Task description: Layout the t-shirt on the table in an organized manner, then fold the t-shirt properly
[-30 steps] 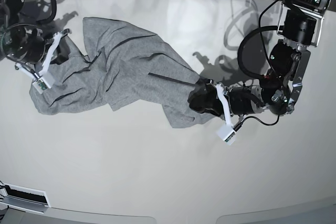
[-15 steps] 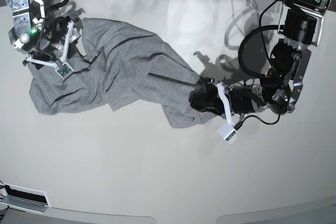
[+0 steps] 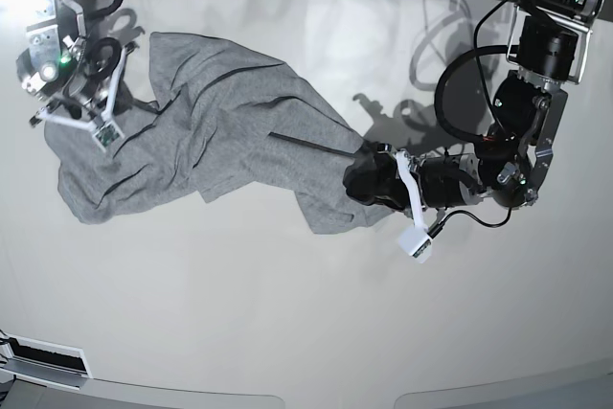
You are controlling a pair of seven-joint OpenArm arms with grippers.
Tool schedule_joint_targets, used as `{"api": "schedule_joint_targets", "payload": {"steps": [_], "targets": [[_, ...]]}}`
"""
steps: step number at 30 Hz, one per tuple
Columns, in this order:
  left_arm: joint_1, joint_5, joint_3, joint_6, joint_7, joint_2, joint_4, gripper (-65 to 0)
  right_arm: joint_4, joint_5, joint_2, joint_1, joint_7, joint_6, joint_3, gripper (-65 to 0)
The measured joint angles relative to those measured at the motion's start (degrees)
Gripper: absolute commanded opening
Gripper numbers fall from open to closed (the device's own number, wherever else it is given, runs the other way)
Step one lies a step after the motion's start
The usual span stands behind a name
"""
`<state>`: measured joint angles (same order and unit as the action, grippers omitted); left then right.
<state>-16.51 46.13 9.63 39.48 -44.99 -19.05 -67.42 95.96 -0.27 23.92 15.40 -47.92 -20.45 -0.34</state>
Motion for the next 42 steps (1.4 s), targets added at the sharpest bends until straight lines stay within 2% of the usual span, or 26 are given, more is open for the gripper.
{"api": "schedule_joint_targets", "payload": {"steps": [3,7,10,14,17,20,22,24,27,29,34,36,37,40,42], "targets": [[0.02,2.82,0.0,0.0,-1.29,0.0,0.02,-65.0,7.5,0.26,2.16,-0.35,-0.11,2.97,0.28,-65.0],[0.02,15.39,0.0,-0.09,-11.3,0.48,0.0,-65.0,17.2,0.92,2.86,-0.2,-0.33,5.97,3.82,-65.0],[0.0,22.93,0.0,0.02,-17.16,2.19,0.02,-65.0,20.11,0.92,2.91,-0.52,1.97,6.08,7.32,-65.0],[0.02,28.3,0.04,0.02,-23.43,6.4,0.0,-65.0,20.11,2.01,2.91,-0.57,2.91,6.03,9.7,-65.0],[0.02,30.23,0.04,0.02,-23.67,9.53,0.0,-65.0,20.11,2.27,2.86,-0.48,2.93,3.5,9.81,-65.0],[0.81,30.12,-0.04,0.04,-23.63,13.14,0.0,-65.0,20.11,2.21,2.89,-0.48,2.93,3.52,9.84,-65.0],[2.29,27.34,-0.28,0.04,-23.89,15.78,0.0,-65.0,20.11,2.25,2.89,-0.48,2.95,3.5,9.81,-65.0],[3.98,20.28,-0.2,0.13,-23.15,18.12,0.0,-65.0,20.11,2.23,2.89,-0.48,2.95,3.52,9.84,-65.0],[6.8,11.17,0.22,0.0,-16.17,20.5,0.04,-65.0,20.11,2.25,2.89,-0.48,2.95,3.52,9.84,-65.0],[8.24,8.96,1.81,0.0,-13.86,20.96,0.04,-65.0,20.11,2.25,2.89,-0.48,2.95,3.52,9.84,-65.0],[11.87,8.13,9.4,0.0,-13.94,20.94,0.07,-64.1,20.11,2.23,2.86,-0.48,2.95,3.5,9.84,-65.0],[12.79,6.97,12.63,0.0,-11.34,20.98,0.07,-55.4,20.11,2.25,2.89,-0.48,2.97,3.5,9.84,-65.0],[13.05,4.74,13.75,0.02,-8.28,21.05,0.07,-50.3,20.11,2.23,2.89,-0.48,2.95,3.52,9.84,-65.0],[13.18,-5.57,14.86,0.0,1.97,21.11,0.04,-34.8,20.11,2.23,2.89,-0.48,2.95,3.52,9.84,-65.0],[13.88,-12.26,14.91,-0.22,9.79,21.27,0.04,-30.8,20.11,2.23,2.89,-0.48,2.93,3.5,9.84,-65.0]]}}
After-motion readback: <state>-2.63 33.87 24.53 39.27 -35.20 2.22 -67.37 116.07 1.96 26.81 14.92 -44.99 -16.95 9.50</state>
